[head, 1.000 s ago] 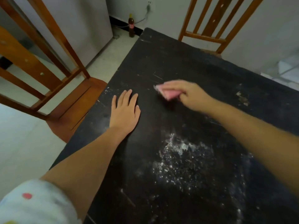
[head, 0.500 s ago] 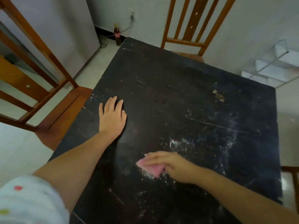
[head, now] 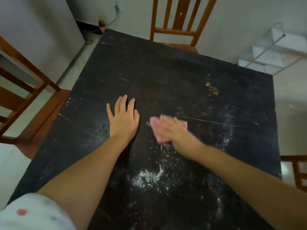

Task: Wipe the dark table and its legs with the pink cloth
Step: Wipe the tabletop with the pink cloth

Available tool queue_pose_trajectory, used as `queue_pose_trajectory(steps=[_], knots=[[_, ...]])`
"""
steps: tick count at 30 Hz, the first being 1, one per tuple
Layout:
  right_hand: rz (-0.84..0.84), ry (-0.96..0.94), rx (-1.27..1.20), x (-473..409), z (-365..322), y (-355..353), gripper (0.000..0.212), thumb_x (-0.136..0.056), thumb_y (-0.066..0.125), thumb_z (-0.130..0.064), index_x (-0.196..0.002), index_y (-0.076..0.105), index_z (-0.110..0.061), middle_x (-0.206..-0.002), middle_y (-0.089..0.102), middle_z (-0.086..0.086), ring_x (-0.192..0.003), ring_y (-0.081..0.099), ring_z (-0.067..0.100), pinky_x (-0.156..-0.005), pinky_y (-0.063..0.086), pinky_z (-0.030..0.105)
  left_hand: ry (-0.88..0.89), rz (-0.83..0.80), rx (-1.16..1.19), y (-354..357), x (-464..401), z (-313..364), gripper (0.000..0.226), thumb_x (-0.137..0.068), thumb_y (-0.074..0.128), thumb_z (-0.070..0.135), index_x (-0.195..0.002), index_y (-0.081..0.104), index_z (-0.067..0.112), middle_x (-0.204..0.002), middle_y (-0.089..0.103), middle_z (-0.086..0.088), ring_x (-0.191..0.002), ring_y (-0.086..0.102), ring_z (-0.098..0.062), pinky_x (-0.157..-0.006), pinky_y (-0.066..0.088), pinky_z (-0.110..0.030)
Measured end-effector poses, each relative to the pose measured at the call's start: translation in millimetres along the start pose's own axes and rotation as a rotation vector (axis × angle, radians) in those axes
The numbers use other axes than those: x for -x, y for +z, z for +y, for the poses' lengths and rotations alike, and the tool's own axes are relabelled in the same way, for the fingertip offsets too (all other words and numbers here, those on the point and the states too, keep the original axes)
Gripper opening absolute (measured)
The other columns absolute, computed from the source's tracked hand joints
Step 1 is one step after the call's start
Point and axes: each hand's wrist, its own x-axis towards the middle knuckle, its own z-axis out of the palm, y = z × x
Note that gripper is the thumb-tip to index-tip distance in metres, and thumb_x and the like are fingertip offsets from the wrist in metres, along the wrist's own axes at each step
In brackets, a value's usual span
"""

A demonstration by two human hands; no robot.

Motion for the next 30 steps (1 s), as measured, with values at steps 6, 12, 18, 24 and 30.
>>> queue_pose_trajectory(steps=[6, 12, 18, 24, 30], knots=[[0.013, -0.178, -0.498, 89, -4, 29, 0.043, -0.087, 0.04, 0.006, -0.118, 0.063, -0.014, -0.124, 0.056, -0.013, -0.115, 0.05, -0.008, -0.095, 0.044, 0.016, -0.015, -0.027, -0.028, 5, 4, -7, 0.046, -0.096, 0.031, 0.028, -0.141, 0.029, 0.017, -0.152, 0.021, -0.008, -0.141, 0.012, -0.023, -0.112, -0.002, -0.052], [0.405, 0.159, -0.444, -35, 99, -103, 0.045, -0.086, 0.046, 0.006, -0.126, 0.056, -0.01, -0.13, 0.056, 0.007, -0.117, 0.052, 0.012, -0.099, 0.033, 0.01, -0.02, -0.006, -0.099, 9, 2, -6, 0.046, -0.096, 0.029, 0.03, -0.141, 0.027, 0.018, -0.152, 0.021, -0.008, -0.141, 0.011, -0.023, -0.112, -0.001, -0.052], [0.326, 0.045, -0.153, 8, 77, -20, 0.078, -0.079, 0.035, 0.019, -0.146, 0.026, -0.019, -0.154, 0.024, 0.005, -0.144, 0.014, 0.022, -0.116, -0.003, 0.034, -0.026, -0.013, -0.065, 9, 1, -6, 0.045, -0.096, 0.03, 0.028, -0.14, 0.03, 0.018, -0.151, 0.021, -0.009, -0.14, 0.011, -0.024, -0.112, -0.001, -0.052], [-0.033, -0.262, -0.329, 134, 22, 45, 0.076, -0.083, 0.036, 0.02, -0.141, 0.034, -0.028, -0.152, 0.022, -0.014, -0.143, 0.011, 0.004, -0.119, 0.001, 0.037, -0.023, -0.045, -0.085, 4, 5, -2, 0.046, -0.096, 0.034, 0.027, -0.14, 0.031, 0.015, -0.151, 0.022, -0.011, -0.14, 0.014, -0.026, -0.111, 0.0, -0.056], [0.519, 0.124, -0.495, 66, 123, -78, 0.055, -0.084, 0.04, 0.016, -0.123, 0.058, -0.019, -0.124, 0.052, -0.009, -0.114, 0.05, 0.004, -0.092, 0.042, 0.006, 0.187, -0.062, -0.051, 22, 11, 70, 0.054, -0.086, 0.025, 0.036, -0.128, 0.05, 0.012, -0.137, 0.046, -0.013, -0.13, 0.038, -0.028, -0.105, 0.01, -0.064]])
